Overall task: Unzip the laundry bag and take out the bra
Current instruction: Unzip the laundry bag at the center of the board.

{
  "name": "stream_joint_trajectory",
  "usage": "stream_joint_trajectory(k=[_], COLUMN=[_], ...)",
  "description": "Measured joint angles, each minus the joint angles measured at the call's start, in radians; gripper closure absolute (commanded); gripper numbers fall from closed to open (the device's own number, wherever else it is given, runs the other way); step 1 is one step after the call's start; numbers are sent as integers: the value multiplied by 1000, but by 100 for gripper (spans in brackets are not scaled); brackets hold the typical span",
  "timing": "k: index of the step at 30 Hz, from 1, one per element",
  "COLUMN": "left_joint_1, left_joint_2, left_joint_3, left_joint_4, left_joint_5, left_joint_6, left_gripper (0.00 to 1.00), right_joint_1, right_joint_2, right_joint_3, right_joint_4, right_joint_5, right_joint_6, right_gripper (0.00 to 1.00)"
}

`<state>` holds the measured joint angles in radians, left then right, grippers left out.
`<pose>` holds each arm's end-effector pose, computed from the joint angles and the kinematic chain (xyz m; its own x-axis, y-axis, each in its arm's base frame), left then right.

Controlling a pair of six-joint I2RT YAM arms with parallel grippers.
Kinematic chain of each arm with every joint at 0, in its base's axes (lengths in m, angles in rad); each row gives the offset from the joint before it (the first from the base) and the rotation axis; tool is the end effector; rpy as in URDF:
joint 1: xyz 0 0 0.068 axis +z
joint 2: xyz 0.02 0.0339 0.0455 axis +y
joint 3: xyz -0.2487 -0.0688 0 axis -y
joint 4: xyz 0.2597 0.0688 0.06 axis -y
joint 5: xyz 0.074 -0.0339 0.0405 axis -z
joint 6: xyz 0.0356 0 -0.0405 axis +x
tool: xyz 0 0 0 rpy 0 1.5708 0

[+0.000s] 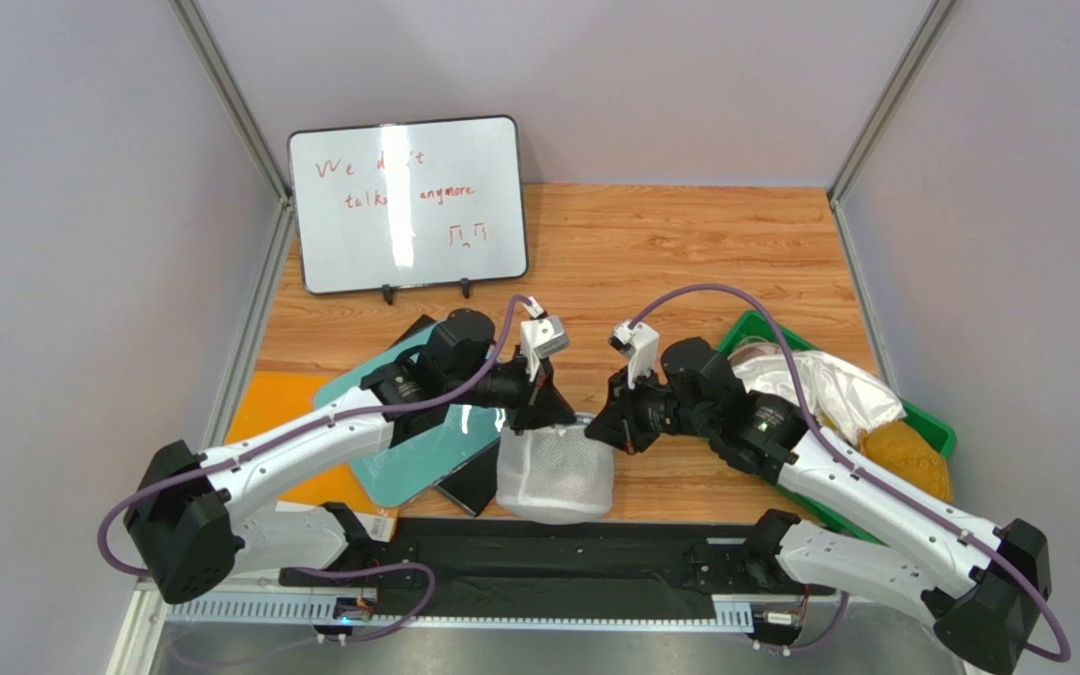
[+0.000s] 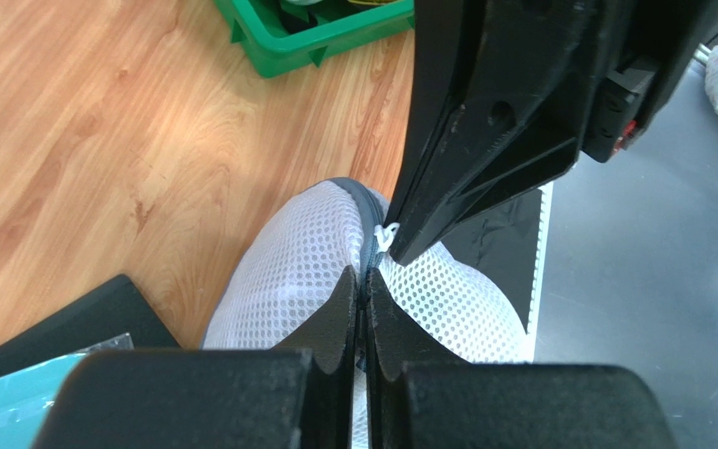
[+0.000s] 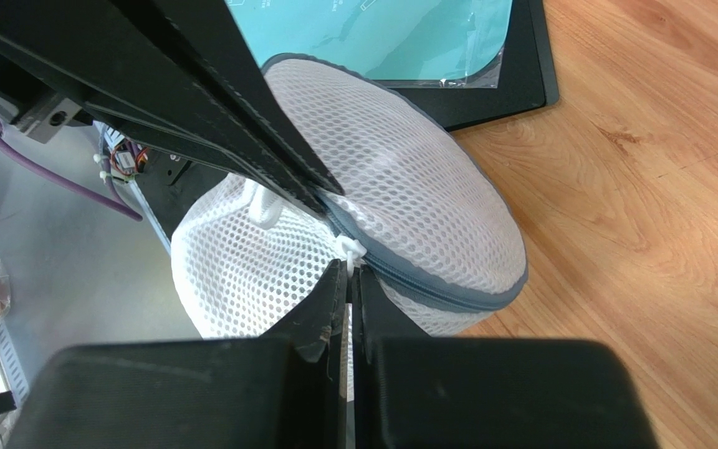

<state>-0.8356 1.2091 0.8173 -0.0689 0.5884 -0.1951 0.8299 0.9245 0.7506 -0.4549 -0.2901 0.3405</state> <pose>0.1783 -0.2267 0.2563 -0.4768 0.2868 -0.8309 0.8746 0.2495 -0.4157 0.1436 0.1720 0.2626 -0.6625 -0.2501 -0.7061 -0.6810 0.5937 0.4287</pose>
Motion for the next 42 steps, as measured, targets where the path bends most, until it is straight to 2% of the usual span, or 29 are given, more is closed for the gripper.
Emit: stream_joint_trajectory(k=[13, 20, 21, 22, 23, 25, 28, 35, 37, 42], left_joint_1=[0, 0, 0, 0, 0, 0, 0, 0, -1, -34], left_joint_2=[-91, -129, -130, -130, -130, -132, -142, -172, -171, -126], left_joint_3=[-1, -1, -1, -1, -1, -2, -3, 19, 35, 63], left_joint_4=[-29, -54, -56, -59, -63, -70, -90, -121, -121, -115], left_joint_5=[-53, -114, -122, -127, -131, -147, -166, -156, -143, -106], left_joint_6=[59, 109, 114, 116, 117, 124, 130, 126, 123, 113], left_gripper=[100, 100, 95, 72, 61, 45, 40, 39, 31, 31], right_joint_1=[-134, -163, -164, -164, -164, -157, -128, -65, -53, -31], right_joint_2=[0, -16, -20, -23, -26, -31, -40, -69, -72, -77], right_joint_3=[0, 0, 0, 0, 0, 0, 0, -24, -31, -34], right_joint_4=[0, -16, -19, -20, -19, -20, -21, -19, -19, -19], right_joint_5=[-35, -35, -39, -42, -49, -63, -66, -80, -80, -85], right_joint_6=[8, 7, 7, 7, 7, 5, 2, 0, 0, 0], right_gripper=[100, 100, 100, 100, 100, 100, 100, 100, 100, 100])
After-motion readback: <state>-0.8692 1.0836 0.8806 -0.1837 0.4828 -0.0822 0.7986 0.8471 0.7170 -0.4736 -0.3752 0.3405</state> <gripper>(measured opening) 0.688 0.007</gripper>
